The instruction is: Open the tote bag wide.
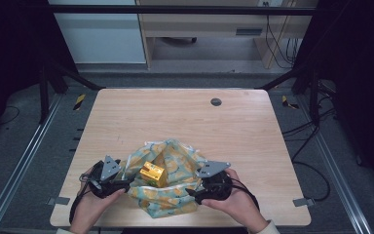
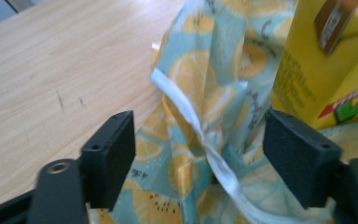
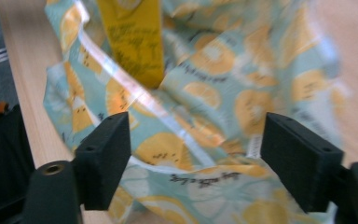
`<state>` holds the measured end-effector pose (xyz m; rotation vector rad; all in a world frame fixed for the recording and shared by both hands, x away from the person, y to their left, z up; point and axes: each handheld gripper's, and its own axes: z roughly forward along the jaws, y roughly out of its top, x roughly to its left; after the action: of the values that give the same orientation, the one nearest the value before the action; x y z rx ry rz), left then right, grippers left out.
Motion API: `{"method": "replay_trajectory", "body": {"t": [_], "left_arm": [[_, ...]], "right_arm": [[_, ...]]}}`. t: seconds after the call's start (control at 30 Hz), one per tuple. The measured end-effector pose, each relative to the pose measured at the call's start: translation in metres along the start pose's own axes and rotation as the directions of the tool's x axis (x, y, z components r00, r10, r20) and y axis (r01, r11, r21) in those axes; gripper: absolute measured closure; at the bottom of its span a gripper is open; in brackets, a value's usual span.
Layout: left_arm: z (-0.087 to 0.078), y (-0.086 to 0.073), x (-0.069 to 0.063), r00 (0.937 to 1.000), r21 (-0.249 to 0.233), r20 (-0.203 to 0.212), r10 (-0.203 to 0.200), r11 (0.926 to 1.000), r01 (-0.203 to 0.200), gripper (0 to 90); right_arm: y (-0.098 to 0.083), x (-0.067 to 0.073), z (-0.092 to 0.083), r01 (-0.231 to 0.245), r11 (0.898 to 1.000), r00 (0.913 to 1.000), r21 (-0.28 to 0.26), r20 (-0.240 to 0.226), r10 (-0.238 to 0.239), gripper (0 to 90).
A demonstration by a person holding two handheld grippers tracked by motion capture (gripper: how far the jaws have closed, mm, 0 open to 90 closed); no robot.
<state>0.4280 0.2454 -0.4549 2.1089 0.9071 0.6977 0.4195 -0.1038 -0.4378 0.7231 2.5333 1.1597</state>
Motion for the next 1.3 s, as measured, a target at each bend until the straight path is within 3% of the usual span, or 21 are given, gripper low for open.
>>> {"method": "replay_trajectory", "body": {"t": [0.13, 0.23, 0.4, 0.47, 0.5, 0.53, 0.7, 1.03, 1.3], "left_arm": [[-0.006, 0.004, 0.002, 0.9994, -0.068, -0.014, -0.031, 0.9972, 0.030, 18.8], [-0.009, 0.008, 0.002, 0.9969, -0.115, -0.050, -0.061, 0.9918, 0.055, 18.2], [-0.008, 0.008, 0.007, 0.9937, -0.096, -0.069, -0.088, 0.9921, 0.081, 15.2], [-0.010, 0.006, 0.012, 0.9917, -0.100, -0.078, -0.102, 0.9905, 0.094, 14.9], [-0.011, 0.005, 0.014, 0.9906, -0.100, -0.083, -0.109, 0.9899, 0.100, 15.0], [-0.011, 0.003, 0.016, 0.9894, -0.098, -0.086, -0.117, 0.9892, 0.108, 15.0], [-0.012, -0.001, 0.025, 0.9855, -0.084, -0.111, -0.129, 0.9892, 0.120, 13.9], [-0.012, -0.010, 0.041, 0.9759, -0.059, -0.155, -0.153, 0.9876, 0.146, 12.4], [-0.013, -0.017, 0.054, 0.9679, -0.047, -0.180, -0.176, 0.9843, 0.170, 12.0]], "right_arm": [[0.003, -0.010, -0.013, -0.020, 0.999, 0.9992, -0.032, 0.033, 0.021, 18.2], [0.002, -0.019, -0.020, -0.045, 0.997, 0.9975, -0.055, 0.051, 0.048, 15.8], [-0.005, -0.037, -0.029, -0.096, 0.992, 0.9884, -0.078, 0.110, 0.105, 10.8], [-0.009, -0.045, -0.033, -0.115, 0.990, 0.9822, -0.084, 0.139, 0.126, 9.7], [-0.014, -0.054, -0.038, -0.137, 0.986, 0.9737, -0.095, 0.171, 0.151, 8.9], [-0.014, -0.054, -0.038, -0.137, 0.986, 0.9737, -0.095, 0.171, 0.151, 8.9], [-0.033, -0.075, -0.048, -0.191, 0.975, 0.9507, -0.113, 0.226, 0.212, 7.9], [-0.064, -0.101, -0.065, -0.280, 0.951, 0.9095, -0.129, 0.282, 0.306, 7.8], [-0.079, -0.109, -0.070, -0.316, 0.943, 0.8940, -0.102, 0.300, 0.333, 7.2]]}}
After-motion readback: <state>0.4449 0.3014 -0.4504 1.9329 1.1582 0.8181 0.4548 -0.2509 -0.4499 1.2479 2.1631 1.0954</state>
